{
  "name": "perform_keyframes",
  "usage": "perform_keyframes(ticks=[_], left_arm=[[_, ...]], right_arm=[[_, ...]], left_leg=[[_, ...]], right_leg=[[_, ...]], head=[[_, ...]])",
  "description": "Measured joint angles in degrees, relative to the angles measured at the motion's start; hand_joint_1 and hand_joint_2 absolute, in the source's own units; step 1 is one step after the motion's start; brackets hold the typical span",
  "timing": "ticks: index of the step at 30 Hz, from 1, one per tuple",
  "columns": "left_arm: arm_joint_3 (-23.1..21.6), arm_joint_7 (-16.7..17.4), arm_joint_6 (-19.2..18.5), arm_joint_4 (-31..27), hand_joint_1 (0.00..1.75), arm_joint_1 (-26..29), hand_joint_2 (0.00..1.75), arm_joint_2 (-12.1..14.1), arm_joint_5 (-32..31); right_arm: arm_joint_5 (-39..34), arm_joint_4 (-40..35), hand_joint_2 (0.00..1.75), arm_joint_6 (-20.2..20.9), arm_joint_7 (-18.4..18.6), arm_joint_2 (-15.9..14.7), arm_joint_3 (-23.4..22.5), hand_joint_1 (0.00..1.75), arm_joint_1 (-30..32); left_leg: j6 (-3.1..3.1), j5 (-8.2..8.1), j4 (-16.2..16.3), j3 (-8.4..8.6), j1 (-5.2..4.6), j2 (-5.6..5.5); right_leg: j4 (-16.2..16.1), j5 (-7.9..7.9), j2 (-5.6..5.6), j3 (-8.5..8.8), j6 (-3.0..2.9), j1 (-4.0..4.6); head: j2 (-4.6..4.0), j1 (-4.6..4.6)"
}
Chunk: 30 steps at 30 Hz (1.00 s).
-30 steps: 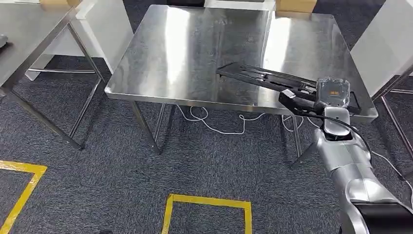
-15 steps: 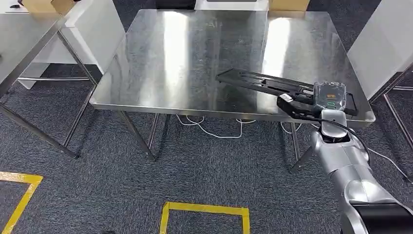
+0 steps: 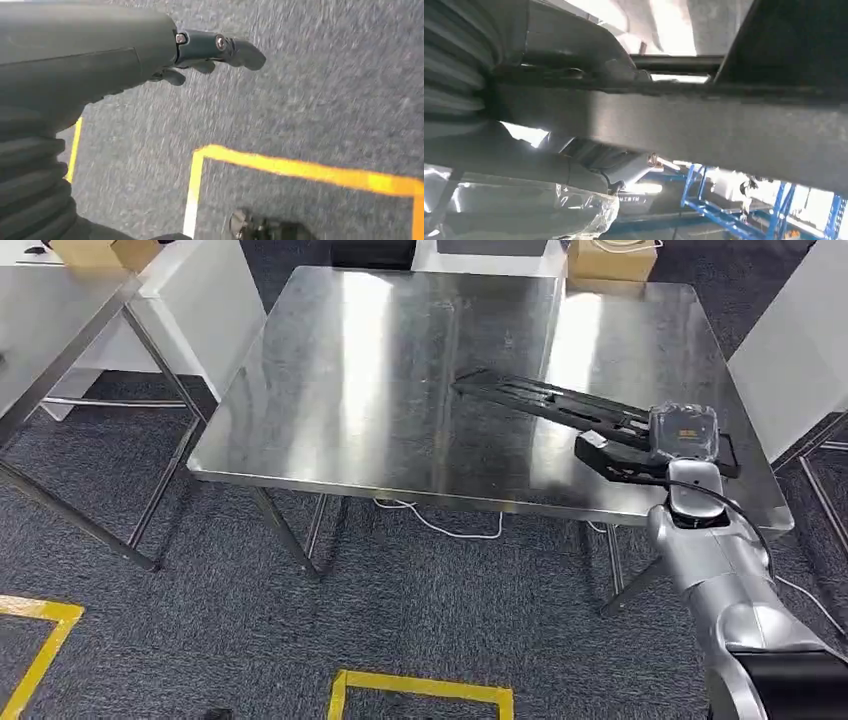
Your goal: Take the parts from the cabinet and place them on the table.
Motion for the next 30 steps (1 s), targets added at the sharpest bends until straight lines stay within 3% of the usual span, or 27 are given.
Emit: perform_keyframes(ticks=[2, 3, 4, 5, 6, 8, 9, 10, 12, 13, 14, 15, 16, 17, 18, 19, 20, 22, 23, 24, 25, 26, 27, 28, 29, 30], left_arm=[[0.0, 0.0, 0.0, 0.0, 0.00, 0.0, 1.75, -0.2, 0.0], [0.0, 0.0, 0.0, 0.0, 0.00, 0.0, 1.75, -0.2, 0.0], [0.1, 0.1, 0.1, 0.0, 0.00, 0.0, 1.75, 0.3, 0.0], [0.3, 0.2, 0.2, 0.0, 0.00, 0.0, 1.75, 0.2, 0.0], [0.3, 0.2, 0.3, 0.0, 0.00, 0.1, 1.75, 0.2, 0.0], [0.5, 0.2, 0.5, 0.0, 0.00, 0.0, 1.75, 0.3, 0.0], [0.5, 0.0, 0.5, 0.0, 0.00, -0.1, 1.75, 0.2, -0.1], [0.5, -0.4, 0.6, 0.0, 0.00, -0.2, 1.75, 0.2, -0.1], [0.5, -1.5, 0.9, 0.0, 0.00, -0.2, 1.75, 0.2, 0.0], [0.6, -2.4, 1.2, 0.0, 0.00, -0.2, 1.75, 0.0, 0.3], [0.9, -3.5, 1.6, 0.0, 0.00, -0.2, 1.75, -0.1, 0.8], [1.0, -4.6, 1.7, 0.0, 0.00, -0.2, 1.75, -0.1, 1.4], [1.5, -5.9, 1.7, 0.0, 0.00, -0.2, 1.75, -0.1, 2.3], [1.9, -7.1, 1.7, 0.0, 0.00, -0.2, 1.75, -0.1, 3.1], [2.4, -8.1, 1.7, -0.1, 0.00, -0.3, 1.75, -0.1, 3.8], [2.8, -8.6, 1.7, -0.4, 0.00, -0.5, 1.75, 0.8, 4.2], [3.0, -9.4, 1.8, -0.3, 0.00, -0.7, 1.75, -0.1, 4.7], [3.7, -10.6, 2.5, -0.7, 0.00, -0.6, 1.75, 0.6, 5.4], [4.1, -11.5, 3.5, -0.9, 0.00, -0.7, 1.75, 0.6, 5.8], [4.5, -12.4, 4.7, -0.9, 0.00, -0.7, 1.75, 0.5, 6.2], [4.8, -13.0, 5.4, -0.9, 0.00, -0.8, 1.75, 0.0, 6.3], [5.1, -13.4, 6.3, -0.9, 0.00, -1.3, 1.75, -0.2, 6.5], [5.4, -13.4, 6.8, -0.9, 0.00, -1.4, 1.75, -0.3, 6.6], [5.6, -13.5, 7.0, -0.9, 0.00, -1.4, 1.75, -0.4, 6.6], [5.7, -13.7, 7.1, -0.9, 0.00, -1.3, 1.75, -0.7, 6.6], [5.8, -13.9, 7.1, -0.9, 0.00, -1.2, 1.75, -0.8, 6.7]], right_arm=[[0.2, 0.7, 1.75, -0.4, 0.0, -0.1, 0.0, 1.75, 0.0], [0.3, 1.4, 1.75, -0.8, 0.0, -0.1, 0.0, 1.75, 0.1], [0.3, 2.0, 1.75, -0.9, 0.1, 0.0, 0.1, 1.75, 0.0], [0.3, 2.4, 1.75, -1.0, 0.1, 0.0, 0.1, 1.75, 0.3], [0.2, 2.4, 1.75, -1.2, 0.2, -0.1, 0.1, 1.75, 0.5], [0.2, 2.4, 1.75, -1.3, 0.3, 0.1, 0.1, 1.75, 0.2], [0.2, 2.4, 1.75, -1.6, 0.5, 0.0, 0.1, 1.75, 0.0], [0.2, 2.5, 1.75, -1.7, 0.6, 0.0, 0.1, 1.75, 0.0], [0.2, 2.7, 1.75, -1.8, 1.0, 0.1, 0.2, 1.75, 0.1], [0.2, 2.8, 1.75, -1.8, 1.0, 0.1, 0.3, 1.75, 0.2], [0.2, 2.9, 1.75, -1.8, 1.1, 0.2, 0.3, 1.75, 0.4], [0.2, 2.9, 1.75, -1.8, 1.2, 0.2, 0.3, 1.75, 0.5], [0.2, 2.9, 1.75, -1.8, 1.2, 0.3, 0.3, 1.75, 0.4], [0.2, 2.9, 1.75, -1.8, 1.2, 0.3, 0.3, 1.75, 0.2], [0.2, 2.9, 1.75, -1.8, 1.2, 0.4, 0.3, 1.75, 0.2], [0.2, 3.0, 1.75, -1.9, 1.2, 0.6, 0.4, 1.75, 0.0], [0.3, 3.1, 1.75, -1.9, 1.2, 0.1, 0.3, 1.75, 0.0], [0.3, 3.2, 1.75, -2.0, 1.2, 0.4, 0.4, 1.75, 0.0], [0.3, 3.1, 1.75, -2.1, 1.2, 0.6, 0.4, 1.75, 0.0], [0.3, 3.1, 1.75, -2.2, 1.2, 0.4, 0.4, 1.75, 0.2], [0.4, 3.2, 1.75, -2.3, 1.1, 0.5, 0.5, 1.75, -0.1], [0.3, 3.3, 1.75, -2.4, 1.1, 0.2, 0.6, 1.75, -0.6], [0.3, 3.3, 1.75, -2.5, 1.1, -0.1, 0.6, 1.75, -1.1], [0.3, 3.5, 1.75, -2.4, 1.1, -0.1, 0.6, 1.75, -1.0], [0.3, 3.6, 1.75, -2.4, 1.1, -0.1, 0.6, 1.75, -0.9], [0.3, 3.7, 1.75, -2.4, 1.1, -0.1, 0.6, 1.75, -0.7]], left_leg=[[-1.68, -1.47, 1.5, 0.12, 0.85, -0.05], [-2.72, -2.76, 3.2, -0.28, 0.94, 0.08], [-3.08, -3.55, 4.6, -0.86, 1.10, -0.06], [-3.34, -4.42, 5.5, -1.69, 0.78, 0.02], [-3.75, -5.15, 6.4, -1.44, 1.20, 0.05], [-4.58, -6.08, 6.7, -1.20, 1.41, 0.22], [-4.88, -5.88, 8.5, -2.23, 1.44, 0.46], [-5.35, -6.43, 12.2, -4.02, 1.60, 0.66], [-5.86, -10.01, 20.6, -9.25, 1.77, 0.75], [-5.76, -11.46, 23.4, -11.60, 1.77, 0.75], [-5.40, -11.01, 23.8, -12.87, 1.74, 0.74], [-4.70, -9.03, 21.9, -12.83, 1.54, 0.68], [-3.58, -5.87, 17.8, -11.57, 1.16, 0.65], [-2.08, -2.61, 12.9, -9.74, 0.51, 0.59], [0.32, 0.30, 7.9, -7.83, -0.69, 0.37], [1.82, 0.03, 7.7, -7.47, -0.64, 0.82], [1.08, 0.32, 6.4, -6.84, -0.78, 0.48], [0.60, 0.40, 5.3, -5.69, -1.75, 0.05], [1.11, 1.08, 3.2, -4.10, -2.25, 0.04], [1.27, 2.10, -1.4, -0.77, -0.87, 0.46], [1.76, 2.96, -2.7, 0.27, -1.55, 0.25], [1.96, 3.02, -2.9, 0.21, -1.21, 0.27], [1.51, 2.73, -2.7, 0.15, -1.19, 0.28], [1.43, 2.59, -2.5, 0.14, -1.08, 0.25], [1.15, 2.14, -2.0, -0.03, -0.95, 0.22], [0.63, 1.67, -1.2, -0.24, -0.71, 0.22]], right_leg=[[-10.1, 6.79, -0.42, 2.76, 3.93, -1.51], [-13.0, 8.42, -1.19, 3.31, 5.16, -2.22], [-12.7, 5.35, -0.74, 2.91, 2.71, -1.27], [-11.4, 6.32, -0.80, 3.56, 0.92, -1.29], [-10.9, 6.01, -0.77, 3.09, 0.12, -1.22], [-10.1, 5.79, -0.57, 3.38, -0.19, -1.65], [-10.1, 5.64, -0.23, 3.92, -0.40, -1.47], [-10.2, 5.46, -0.19, 4.46, -0.57, -1.39], [-10.2, 4.81, -0.08, 4.95, -0.82, -1.05], [-10.2, 4.58, 0.09, 5.13, -0.93, -0.76], [-10.2, 4.39, 0.27, 5.36, -0.98, -0.46], [-10.3, 4.10, 0.43, 5.65, -1.05, -0.10], [-10.3, 3.92, 0.60, 6.03, -1.27, 0.42], [-10.5, 3.72, 0.70, 6.44, -1.36, 0.91], [-10.8, 3.59, 0.82, 6.85, -1.49, 0.75], [-11.4, 3.61, 0.78, 7.30, -1.40, 1.09], [-12.1, 3.72, 0.75, 7.81, -1.20, -0.32], [-13.3, 4.05, 0.71, 8.37, -0.41, -0.78], [-14.9, 4.39, 0.82, 9.50, 0.05, -0.45], [-14.2, 4.15, 0.23, 9.47, -0.36, 0.58], [-13.0, 3.58, -0.14, 8.31, -0.79, 0.64], [-9.6, 2.12, -0.10, 6.68, -1.43, 0.65], [-5.3, 0.52, -0.11, 4.09, -1.69, 0.67], [-1.1, -0.88, -0.13, 1.44, -1.64, 0.48], [1.6, -1.23, -0.17, -0.45, -1.18, 0.32], [1.3, -0.28, -0.19, -0.73, -0.37, 0.17]], head=[[0.00, 0.07], [0.00, 0.31], [0.00, 0.59], [0.00, 0.44], [0.00, 0.31], [0.00, 0.29], [0.00, 0.17], [0.00, -0.04], [0.00, -0.02], [0.00, -0.11], [0.00, -0.07], [0.00, -0.11], [0.00, -0.09], [0.00, -0.09], [0.00, -0.09], [0.00, 0.99], [0.00, 1.18], [0.00, 0.61], [0.00, 0.26], [0.00, 0.48], [-0.02, 0.26], [0.00, 0.13], [0.00, 0.17], [0.00, 0.20], [0.00, 0.13], [0.00, 0.22]])
